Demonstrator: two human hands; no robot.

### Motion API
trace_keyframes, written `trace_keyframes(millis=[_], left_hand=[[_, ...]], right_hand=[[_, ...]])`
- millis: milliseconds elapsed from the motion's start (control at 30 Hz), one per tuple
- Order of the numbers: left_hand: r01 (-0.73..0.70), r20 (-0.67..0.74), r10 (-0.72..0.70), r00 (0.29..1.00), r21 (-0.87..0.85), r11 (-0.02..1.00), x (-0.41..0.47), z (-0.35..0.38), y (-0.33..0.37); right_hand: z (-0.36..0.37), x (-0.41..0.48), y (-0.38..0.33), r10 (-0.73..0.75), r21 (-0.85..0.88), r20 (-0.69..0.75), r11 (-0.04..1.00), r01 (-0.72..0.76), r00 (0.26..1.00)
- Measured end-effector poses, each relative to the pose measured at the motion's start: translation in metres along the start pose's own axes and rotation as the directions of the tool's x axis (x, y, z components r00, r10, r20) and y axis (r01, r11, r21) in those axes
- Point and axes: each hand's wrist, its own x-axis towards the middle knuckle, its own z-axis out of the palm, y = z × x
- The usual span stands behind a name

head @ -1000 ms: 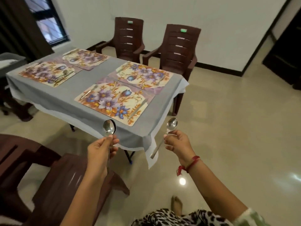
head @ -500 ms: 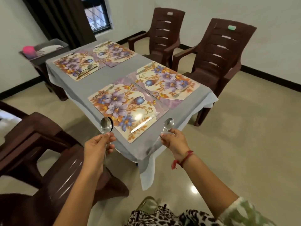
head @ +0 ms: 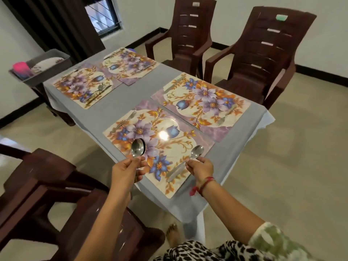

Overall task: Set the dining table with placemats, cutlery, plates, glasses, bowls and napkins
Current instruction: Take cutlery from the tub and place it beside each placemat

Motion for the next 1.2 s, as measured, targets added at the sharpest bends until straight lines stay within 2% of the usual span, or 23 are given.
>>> trace_keyframes(millis=[133,333,567,867,1000,1067,1133,1200], left_hand=[[0.029,0.048,-0.031,0.998,0.039,0.999,0.045,-0.006,0.001],[0.069,0.101,-0.076,0.992,0.069,0.995,0.094,-0.010,-0.004],[0.107,0.138,-0.116,0.984,0.068,0.992,0.111,-0.010,-0.011],[0.111,0.200,-0.114,0.973,0.022,0.994,0.103,0.000,-0.011],[0.169,0.269,-0.153,0.951,-0.036,0.985,0.082,0.019,-0.017],[0.206,0.303,-0.181,0.936,-0.051,0.977,0.069,0.033,-0.019],[0.201,0.338,-0.172,0.925,-0.051,0.978,0.053,0.047,-0.018],[0.204,0.377,-0.147,0.915,-0.118,0.972,0.041,0.061,-0.014]], right_hand=[[0.035,0.024,0.009,0.023,-0.008,-0.130,1.000,-0.025,0.991],[0.055,0.047,0.018,0.054,-0.017,-0.224,0.998,-0.059,0.973],[0.060,0.055,0.027,-0.031,-0.239,-0.267,0.970,-0.035,0.963],[0.049,0.034,0.020,-0.156,-0.346,-0.253,0.936,0.062,0.955],[0.041,0.007,0.002,-0.251,-0.249,-0.140,0.945,0.211,0.958],[0.043,-0.010,-0.007,-0.178,-0.222,0.051,0.957,0.185,0.983],[0.042,-0.024,-0.013,-0.085,-0.213,0.267,0.966,0.145,0.960],[0.036,-0.031,-0.015,-0.088,-0.203,0.363,0.964,0.172,0.928]])
